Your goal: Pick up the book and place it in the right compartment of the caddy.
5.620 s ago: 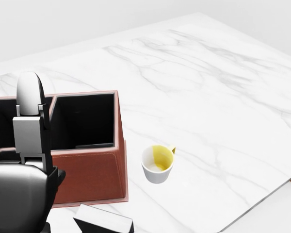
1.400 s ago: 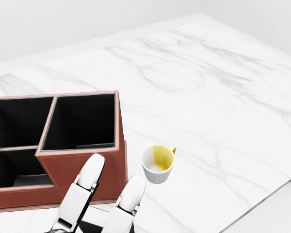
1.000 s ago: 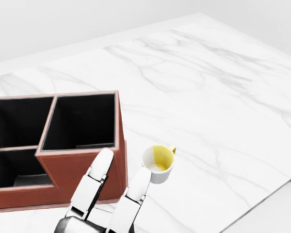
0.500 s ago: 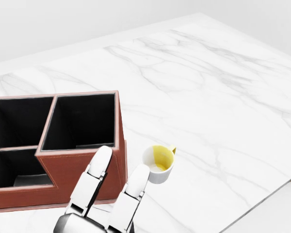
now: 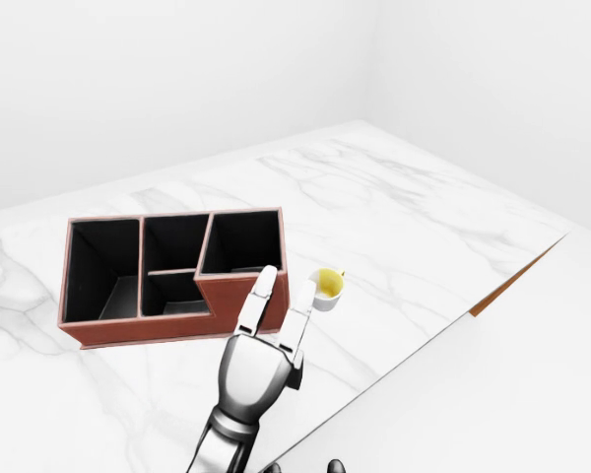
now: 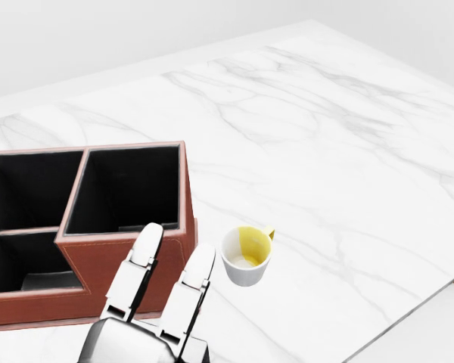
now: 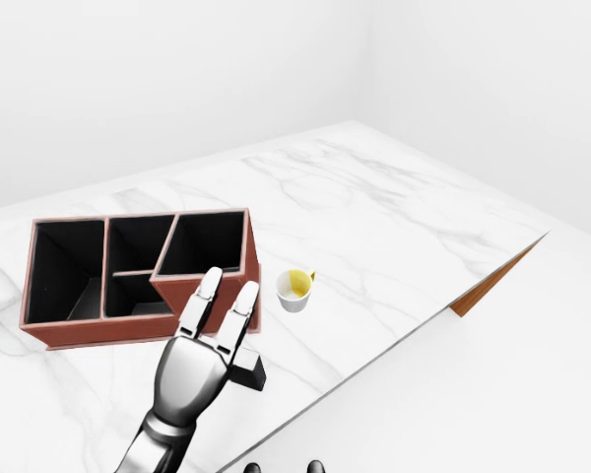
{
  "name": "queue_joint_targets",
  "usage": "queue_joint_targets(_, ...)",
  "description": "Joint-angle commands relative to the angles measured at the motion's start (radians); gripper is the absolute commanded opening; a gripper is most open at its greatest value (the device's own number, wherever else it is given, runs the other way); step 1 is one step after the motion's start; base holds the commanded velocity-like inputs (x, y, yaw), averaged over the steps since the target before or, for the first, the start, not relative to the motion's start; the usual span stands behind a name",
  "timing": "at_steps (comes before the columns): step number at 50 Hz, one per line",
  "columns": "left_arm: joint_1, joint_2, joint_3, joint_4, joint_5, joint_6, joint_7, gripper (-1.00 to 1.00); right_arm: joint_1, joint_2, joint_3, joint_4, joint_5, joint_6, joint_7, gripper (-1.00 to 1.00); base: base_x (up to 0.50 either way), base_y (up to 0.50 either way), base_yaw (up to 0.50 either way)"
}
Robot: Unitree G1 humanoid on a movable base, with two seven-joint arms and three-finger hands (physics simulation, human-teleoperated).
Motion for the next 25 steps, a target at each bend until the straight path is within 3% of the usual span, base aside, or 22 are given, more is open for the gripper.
queue_joint_targets(1, -0.023, -0.012, 0.003, 0.069, -0.026, 0.000, -0.033, 1.00, -0.001, 0.002, -0.001, 0.001, -0.007, 0.000, 0.003, 1.00, 0.00, 0.00, 0.00)
queue_joint_targets(25, -0.048, -0.014, -0.015, 0.164, -0.046, 0.000, -0.079, 1.00, -0.002, -0.003, 0.002, 0.009, -0.012, 0.000, 0.004, 1.00, 0.00, 0.00, 0.00)
